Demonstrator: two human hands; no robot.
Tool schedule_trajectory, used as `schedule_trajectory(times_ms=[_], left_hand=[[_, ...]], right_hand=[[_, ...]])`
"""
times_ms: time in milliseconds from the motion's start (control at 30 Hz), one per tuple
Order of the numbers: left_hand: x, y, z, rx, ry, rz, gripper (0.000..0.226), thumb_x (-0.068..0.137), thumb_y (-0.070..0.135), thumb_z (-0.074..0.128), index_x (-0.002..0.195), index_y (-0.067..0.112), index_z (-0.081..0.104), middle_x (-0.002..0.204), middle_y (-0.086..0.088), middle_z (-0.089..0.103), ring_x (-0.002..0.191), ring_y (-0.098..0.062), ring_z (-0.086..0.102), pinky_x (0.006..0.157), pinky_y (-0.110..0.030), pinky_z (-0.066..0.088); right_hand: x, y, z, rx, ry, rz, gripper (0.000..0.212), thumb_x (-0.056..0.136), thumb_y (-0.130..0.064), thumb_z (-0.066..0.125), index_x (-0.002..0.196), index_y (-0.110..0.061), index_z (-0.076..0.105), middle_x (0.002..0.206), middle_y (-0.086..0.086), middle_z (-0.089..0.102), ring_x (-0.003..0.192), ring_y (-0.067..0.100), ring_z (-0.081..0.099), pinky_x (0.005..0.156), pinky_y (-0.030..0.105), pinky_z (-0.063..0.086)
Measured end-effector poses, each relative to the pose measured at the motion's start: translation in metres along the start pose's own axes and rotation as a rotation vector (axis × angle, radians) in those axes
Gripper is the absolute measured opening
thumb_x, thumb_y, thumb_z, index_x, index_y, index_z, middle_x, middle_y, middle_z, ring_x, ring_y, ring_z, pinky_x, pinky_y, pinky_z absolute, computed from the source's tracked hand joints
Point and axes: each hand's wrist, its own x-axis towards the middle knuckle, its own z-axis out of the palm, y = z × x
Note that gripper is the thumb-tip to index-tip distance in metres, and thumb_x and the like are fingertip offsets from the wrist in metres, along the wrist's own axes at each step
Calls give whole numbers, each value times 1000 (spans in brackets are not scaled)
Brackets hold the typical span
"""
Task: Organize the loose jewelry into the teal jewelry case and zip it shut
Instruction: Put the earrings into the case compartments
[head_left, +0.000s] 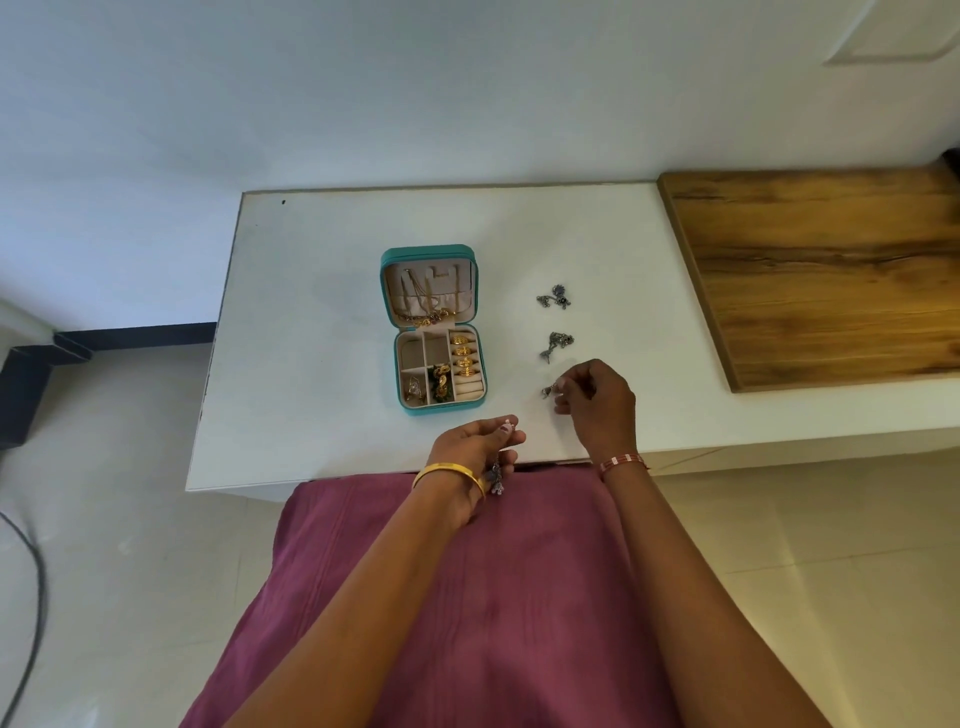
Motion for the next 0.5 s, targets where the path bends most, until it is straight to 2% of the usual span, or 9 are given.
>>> schedule_trajectory(times_ms=[67,133,200,267,367,500], left_hand=[[-5,3,-2,-14,21,39,14,87,6,54,100,4,60,79,-6,63,61,-12,57,50,-17,50],[-11,6,-5,-30,49,90,8,86,8,57,92,6,60,80,-6,63,67,-15,58,58,-21,50],[-14,10,-10,-42,86,139,5,85,10,58,90,8,59,82,-7,63,71,-16,60,65,-25,50],[-16,15,-17,-45,133,192,13,85,11,58,97,6,58,83,-6,64,74,-17,61,68,-27,51],[-16,27,-28,-94,191,242,7,87,10,55,92,7,59,80,-6,63,71,-17,61,66,-26,52],[-10,46,-43,-172,254,282,11,88,8,53,80,12,60,76,-7,64,58,-11,64,60,-24,54]], right_hand=[[-5,-9,-3,156,-25,43,21,84,7,55,71,-10,57,67,6,60,48,4,58,54,17,54],[-12,-21,-4,257,-68,59,14,82,9,57,79,-3,61,69,8,59,57,13,60,56,16,55],[-18,-33,-3,284,-121,41,11,82,11,56,87,3,63,71,9,60,62,17,59,58,15,55],[-23,-45,1,271,-165,14,11,82,10,56,89,6,64,70,8,61,58,12,62,59,15,55],[-23,-63,10,251,-199,-24,12,82,10,57,90,6,65,69,7,62,52,3,62,59,14,55],[-17,-84,31,193,-247,-69,12,82,8,57,90,3,65,71,7,63,61,14,61,62,17,56]])
